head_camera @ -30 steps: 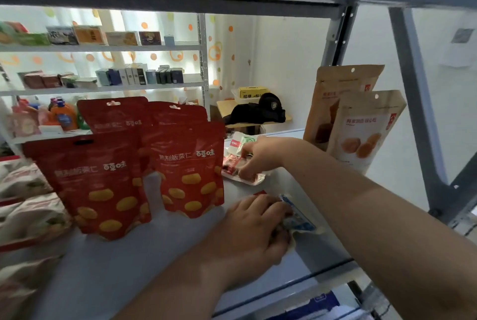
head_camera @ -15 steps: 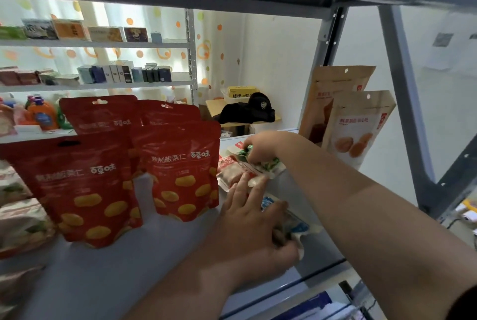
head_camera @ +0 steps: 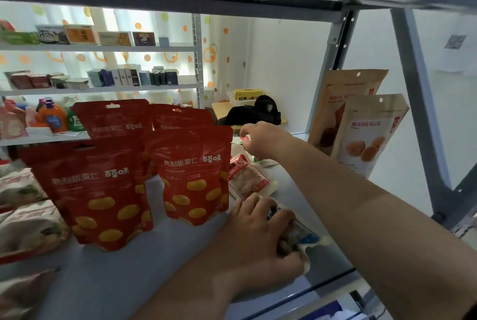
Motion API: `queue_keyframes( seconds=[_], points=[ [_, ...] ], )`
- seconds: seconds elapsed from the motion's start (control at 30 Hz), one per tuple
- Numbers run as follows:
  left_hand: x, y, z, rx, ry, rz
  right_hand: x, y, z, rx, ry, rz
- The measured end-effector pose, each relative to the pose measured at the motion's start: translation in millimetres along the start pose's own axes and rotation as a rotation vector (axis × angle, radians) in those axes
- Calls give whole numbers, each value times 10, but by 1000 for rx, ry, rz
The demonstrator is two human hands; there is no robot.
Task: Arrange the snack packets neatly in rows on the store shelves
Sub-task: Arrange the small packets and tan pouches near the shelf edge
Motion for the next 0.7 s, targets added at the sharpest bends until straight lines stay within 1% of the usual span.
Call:
queue_keyframes(
  seconds=[0.07,0.1,0.2,0.23,0.43,0.63,0.7],
  points=[
    [-9,-33,17,-20,-17,-19,-157,102,110,11,-51,60],
    [-14,-48,12,-32,-18,-26,-253,149,87,21,-25,85],
    [-30,-108,-15,-60,5,-57,-591,268,-220,46,235,134],
    [-34,-128,-16,-61,15,-74,-669,270,-281,26,281,138],
    [-63,-289,44,-14,28,-192,-870,87,-212,19,233,110],
    [-86,-397,55,-8,41,-238,-1000,-345,-52,-43,141,-85],
    [-89,-405,54,-29,55,-231,-1020,-409,-55,-66,121,-119]
  ],
)
Point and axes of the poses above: each hand's wrist, its own x-axis towards the middle knuckle, its own z-axis out of the back of the hand, y = z × x, the point moved 10 cm from there along x, towards the middle knuckle, and after that the axes turned 10 degrees about -y, right-handed, at the moved point
